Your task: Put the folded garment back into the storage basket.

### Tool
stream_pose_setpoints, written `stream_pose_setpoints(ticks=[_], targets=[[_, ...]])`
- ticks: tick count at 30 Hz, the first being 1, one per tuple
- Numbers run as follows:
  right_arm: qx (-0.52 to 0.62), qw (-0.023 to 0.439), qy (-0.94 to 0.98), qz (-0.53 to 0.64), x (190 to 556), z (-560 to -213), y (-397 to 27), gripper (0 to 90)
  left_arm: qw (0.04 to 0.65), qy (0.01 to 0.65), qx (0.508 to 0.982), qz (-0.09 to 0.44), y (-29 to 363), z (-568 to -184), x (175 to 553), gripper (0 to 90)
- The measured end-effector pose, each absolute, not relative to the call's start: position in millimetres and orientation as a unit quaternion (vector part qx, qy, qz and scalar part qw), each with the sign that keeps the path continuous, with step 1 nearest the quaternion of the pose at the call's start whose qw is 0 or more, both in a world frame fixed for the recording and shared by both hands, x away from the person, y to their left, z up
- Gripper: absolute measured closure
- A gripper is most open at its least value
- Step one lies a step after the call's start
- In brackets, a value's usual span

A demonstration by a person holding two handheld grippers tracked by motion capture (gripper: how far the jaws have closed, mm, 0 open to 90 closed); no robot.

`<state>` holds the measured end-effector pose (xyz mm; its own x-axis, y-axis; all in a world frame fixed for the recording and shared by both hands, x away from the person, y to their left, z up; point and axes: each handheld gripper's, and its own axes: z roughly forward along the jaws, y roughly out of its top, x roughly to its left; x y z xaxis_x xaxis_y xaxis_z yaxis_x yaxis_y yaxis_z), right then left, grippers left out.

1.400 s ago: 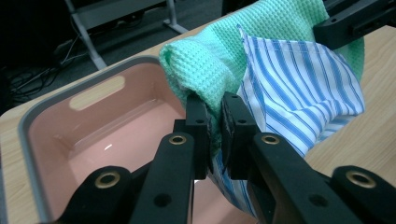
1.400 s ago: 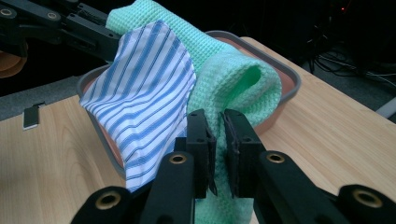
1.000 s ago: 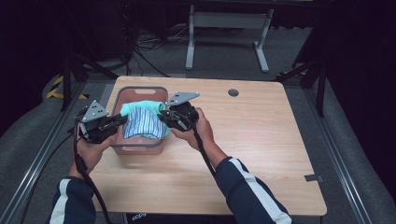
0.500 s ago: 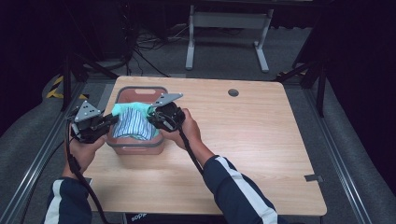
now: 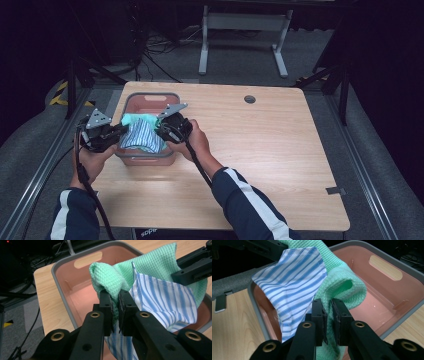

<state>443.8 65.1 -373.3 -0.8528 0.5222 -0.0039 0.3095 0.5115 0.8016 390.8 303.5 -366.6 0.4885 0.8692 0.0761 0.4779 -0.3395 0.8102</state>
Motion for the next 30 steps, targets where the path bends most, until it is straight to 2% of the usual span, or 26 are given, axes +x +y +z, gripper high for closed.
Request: stream_pose_setpoints(ticks=[10,12,18,30], targets=[[0.248,0.123,0.863,0.422,448,-380,65,78.9,0.357,0.436,0.786,0.254,302,-376,395,80.1],[0.259,0.127,0.862,0.416,449,-382,65,73.8,0.354,0.433,0.789,0.254,300,-376,396,73.1],[0.255,0.129,0.865,0.413,446,-382,62,71.3,0.355,0.438,0.781,0.268,298,-372,393,58.1],[0.241,0.145,0.869,0.406,442,-378,50,67.3,0.362,0.44,0.776,0.272,289,-369,390,54.7]])
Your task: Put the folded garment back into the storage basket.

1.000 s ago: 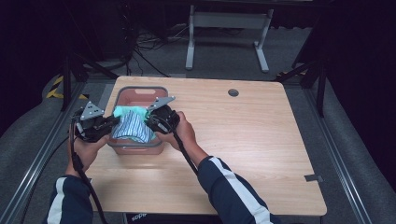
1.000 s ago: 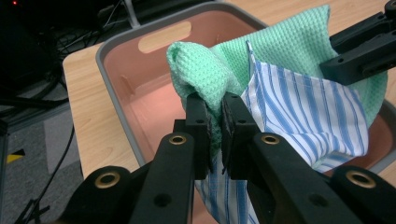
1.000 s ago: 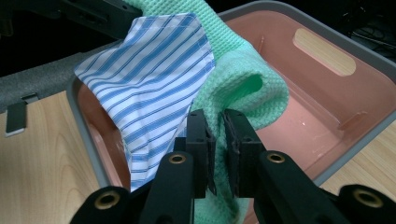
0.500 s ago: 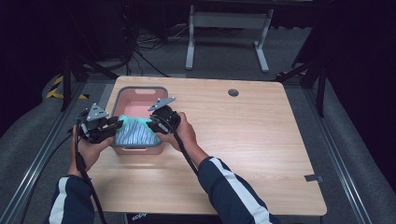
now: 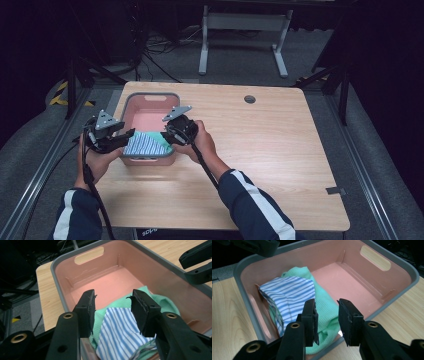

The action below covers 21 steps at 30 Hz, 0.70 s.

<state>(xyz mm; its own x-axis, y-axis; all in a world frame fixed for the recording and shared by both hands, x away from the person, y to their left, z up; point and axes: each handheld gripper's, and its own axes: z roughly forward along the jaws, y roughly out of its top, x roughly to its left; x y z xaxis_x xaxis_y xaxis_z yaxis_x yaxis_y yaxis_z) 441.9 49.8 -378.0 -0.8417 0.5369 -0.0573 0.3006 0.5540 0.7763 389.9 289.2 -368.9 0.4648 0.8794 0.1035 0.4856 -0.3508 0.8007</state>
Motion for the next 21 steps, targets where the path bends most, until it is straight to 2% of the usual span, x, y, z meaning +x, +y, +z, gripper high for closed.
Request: stream_pose_setpoints(ticks=[13,21], targets=[[0.226,0.162,0.875,0.396,432,-370,29,63.9,0.364,0.411,0.789,0.274,268,-365,379,54.3],[0.21,0.178,0.887,0.372,424,-369,13,57.1,0.372,0.396,0.793,0.275,245,-365,374,47.0]])
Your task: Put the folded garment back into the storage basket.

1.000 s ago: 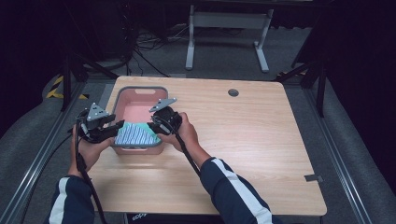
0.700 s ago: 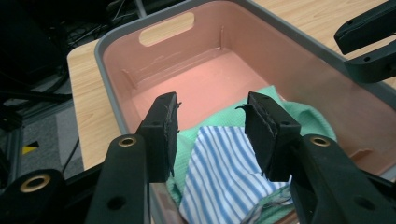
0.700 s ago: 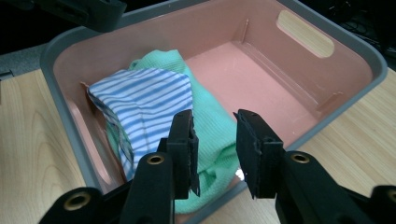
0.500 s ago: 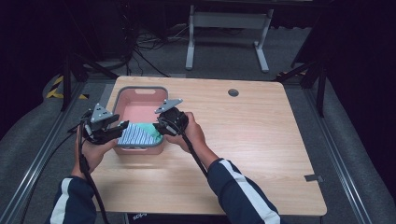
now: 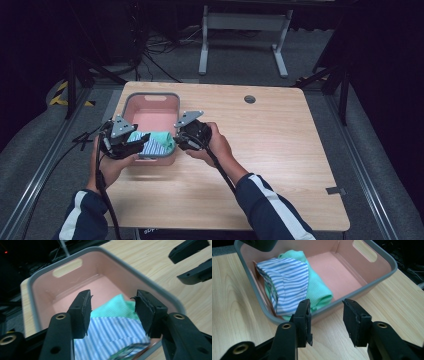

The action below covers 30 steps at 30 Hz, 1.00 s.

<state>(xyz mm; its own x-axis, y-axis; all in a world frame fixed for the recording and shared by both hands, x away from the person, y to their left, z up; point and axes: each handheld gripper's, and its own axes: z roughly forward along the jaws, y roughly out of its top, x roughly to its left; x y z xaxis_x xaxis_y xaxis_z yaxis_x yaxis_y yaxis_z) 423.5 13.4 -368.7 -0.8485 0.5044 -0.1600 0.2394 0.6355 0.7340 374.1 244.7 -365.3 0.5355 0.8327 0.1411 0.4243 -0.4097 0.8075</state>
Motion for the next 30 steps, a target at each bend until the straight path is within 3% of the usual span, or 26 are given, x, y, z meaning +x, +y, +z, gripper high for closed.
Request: stream_pose_setpoints(ticks=[30], targets=[[0.238,0.217,0.887,0.332,397,-370,-82,51.4,0.358,0.29,0.855,0.239,172,-381,361,38.8]])
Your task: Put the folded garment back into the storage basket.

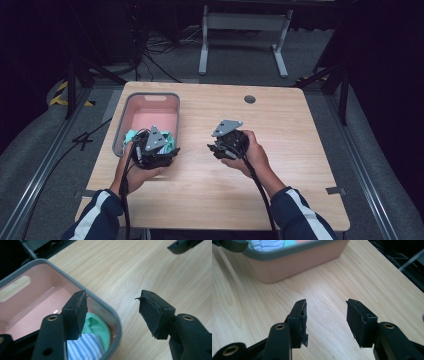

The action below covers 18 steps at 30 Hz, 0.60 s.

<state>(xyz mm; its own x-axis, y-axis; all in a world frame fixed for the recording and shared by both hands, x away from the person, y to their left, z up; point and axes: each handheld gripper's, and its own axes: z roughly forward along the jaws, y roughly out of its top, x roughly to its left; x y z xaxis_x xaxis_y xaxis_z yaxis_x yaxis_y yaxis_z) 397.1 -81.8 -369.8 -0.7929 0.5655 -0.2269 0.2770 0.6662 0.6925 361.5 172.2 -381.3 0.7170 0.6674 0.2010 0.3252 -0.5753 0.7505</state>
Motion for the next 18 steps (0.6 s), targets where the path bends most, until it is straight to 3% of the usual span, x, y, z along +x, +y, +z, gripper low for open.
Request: stream_pose_setpoints(ticks=[18], targets=[[0.266,0.229,0.88,0.318,380,-380,-144,47.7,0.329,0.219,0.895,0.205,119,-410,346,35.2]])
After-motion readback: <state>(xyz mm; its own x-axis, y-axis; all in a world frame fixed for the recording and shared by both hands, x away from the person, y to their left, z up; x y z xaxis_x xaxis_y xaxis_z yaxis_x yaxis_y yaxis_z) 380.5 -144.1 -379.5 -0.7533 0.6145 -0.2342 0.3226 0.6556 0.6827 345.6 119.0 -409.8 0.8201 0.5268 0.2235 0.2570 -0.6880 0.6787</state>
